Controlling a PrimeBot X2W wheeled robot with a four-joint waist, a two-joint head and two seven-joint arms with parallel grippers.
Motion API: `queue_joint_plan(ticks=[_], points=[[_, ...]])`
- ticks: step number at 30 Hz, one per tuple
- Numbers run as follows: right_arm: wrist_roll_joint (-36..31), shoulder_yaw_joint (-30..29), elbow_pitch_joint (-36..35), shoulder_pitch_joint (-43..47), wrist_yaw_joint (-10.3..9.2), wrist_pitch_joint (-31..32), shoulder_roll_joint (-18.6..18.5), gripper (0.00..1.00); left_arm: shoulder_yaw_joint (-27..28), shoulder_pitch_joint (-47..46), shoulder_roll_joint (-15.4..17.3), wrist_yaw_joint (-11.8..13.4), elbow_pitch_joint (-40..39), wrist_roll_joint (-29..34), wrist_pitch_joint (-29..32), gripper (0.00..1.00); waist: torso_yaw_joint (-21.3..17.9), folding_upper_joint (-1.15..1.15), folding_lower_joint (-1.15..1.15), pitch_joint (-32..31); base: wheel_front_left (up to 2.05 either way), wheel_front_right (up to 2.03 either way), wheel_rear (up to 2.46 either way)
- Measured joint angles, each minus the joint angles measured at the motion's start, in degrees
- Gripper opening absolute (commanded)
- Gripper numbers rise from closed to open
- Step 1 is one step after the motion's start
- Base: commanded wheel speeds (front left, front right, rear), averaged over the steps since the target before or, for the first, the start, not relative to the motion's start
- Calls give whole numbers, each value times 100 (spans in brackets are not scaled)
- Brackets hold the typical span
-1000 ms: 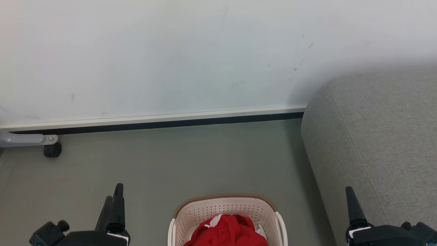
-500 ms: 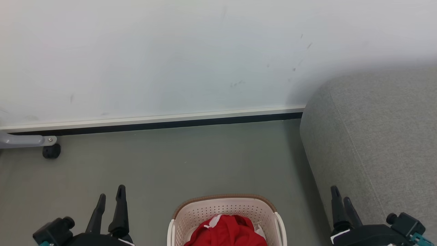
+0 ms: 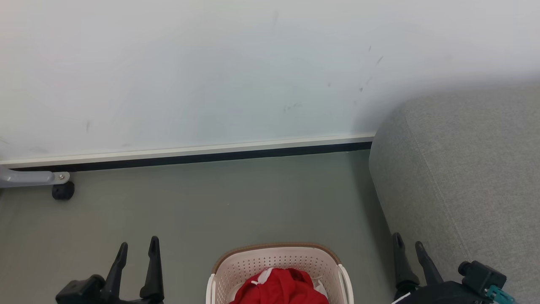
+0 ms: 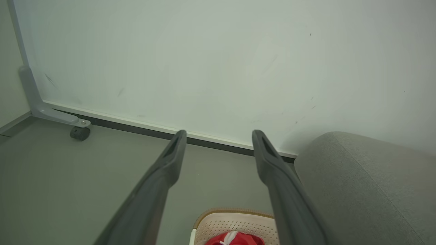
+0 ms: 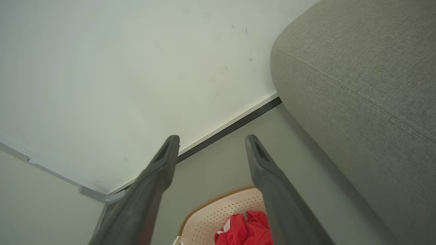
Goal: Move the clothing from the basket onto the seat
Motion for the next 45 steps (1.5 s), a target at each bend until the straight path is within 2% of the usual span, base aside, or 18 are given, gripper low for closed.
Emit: queue_joint_plan(ticks=[29,45], points=[[-2091,675,-168,90,-339,-594,-75,100,-246,348,89,353,-220,2193,-600,100,-52,0,0,-44,0,0,0],[-2194,664,-167,101,-330,-597,-76,100,-192,349,79,338,-122,2240,-601,100,-52,0,0,-42,0,0,0]])
